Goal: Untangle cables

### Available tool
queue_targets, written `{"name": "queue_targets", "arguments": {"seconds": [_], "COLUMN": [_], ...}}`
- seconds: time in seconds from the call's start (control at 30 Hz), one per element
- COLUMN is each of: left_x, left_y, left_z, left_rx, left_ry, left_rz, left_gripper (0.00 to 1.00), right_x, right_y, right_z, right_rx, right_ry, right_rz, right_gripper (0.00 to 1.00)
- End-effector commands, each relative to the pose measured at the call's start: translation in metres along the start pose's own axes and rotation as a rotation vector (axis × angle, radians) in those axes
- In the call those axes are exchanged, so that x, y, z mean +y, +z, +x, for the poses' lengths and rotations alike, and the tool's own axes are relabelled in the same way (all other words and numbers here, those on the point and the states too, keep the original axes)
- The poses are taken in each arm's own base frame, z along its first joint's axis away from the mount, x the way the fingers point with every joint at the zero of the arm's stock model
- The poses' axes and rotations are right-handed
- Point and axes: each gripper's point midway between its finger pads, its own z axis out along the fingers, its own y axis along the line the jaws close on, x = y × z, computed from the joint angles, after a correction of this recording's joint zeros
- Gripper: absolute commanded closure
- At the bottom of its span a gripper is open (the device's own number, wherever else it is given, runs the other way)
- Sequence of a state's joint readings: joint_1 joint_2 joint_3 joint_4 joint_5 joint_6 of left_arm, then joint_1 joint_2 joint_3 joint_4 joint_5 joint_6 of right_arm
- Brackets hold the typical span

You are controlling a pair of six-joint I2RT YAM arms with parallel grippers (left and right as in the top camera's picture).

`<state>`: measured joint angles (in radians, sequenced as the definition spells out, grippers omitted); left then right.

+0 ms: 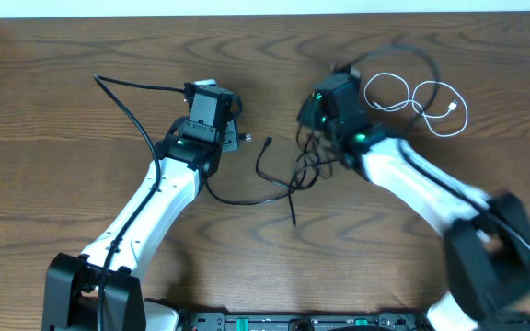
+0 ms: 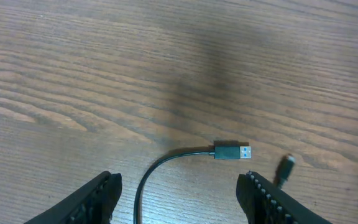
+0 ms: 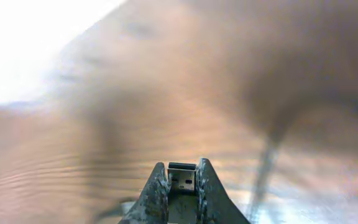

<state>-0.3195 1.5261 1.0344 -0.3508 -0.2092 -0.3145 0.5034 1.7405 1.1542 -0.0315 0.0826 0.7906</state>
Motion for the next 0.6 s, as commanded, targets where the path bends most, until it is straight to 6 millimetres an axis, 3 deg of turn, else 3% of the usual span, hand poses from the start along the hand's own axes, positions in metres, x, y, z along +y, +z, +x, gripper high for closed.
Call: {"name": "queue_targets", "arguments": {"seconds": [0.0,0.2,0.4,0.47,0.57], "left_x": [0.004,0.004,-0.001,-0.006,-0.029], "left_y": [0.0,0.0,0.0,0.0,-0.002], "left_z": [-0.001,-0.001,0.001,0.002,0.006], "left_rx": [-0.004,-0.004,0.007,0.019,0.051], "left_ry": [-0.006,-0.006,-0.006,-0.009,0.019], "left_rz": [-0.015,-0.015,0.014,0.053,0.197], "left_gripper": [0.36,0.35,0.35,0.35,0.35], "right_x": [0.053,0.09,0.104,0.104,0.104], "right_y": [-0.072,-0.17,-0.256,-0.271,-0.273], "right_z": [-0.058,-0.107,-0.144,-0.148,-0.148], "right_rx": [-0.18,-0.39,-0.593,-0.623,-0.628], "right_ry": [-0.246,-0.352,-0.395,-0.409,-0.419], "right_rz": [-0.15,-0.271,-0.351,-0.357,-0.354], "right_gripper": [0.99,0.99,0.99,0.99,0.99]}}
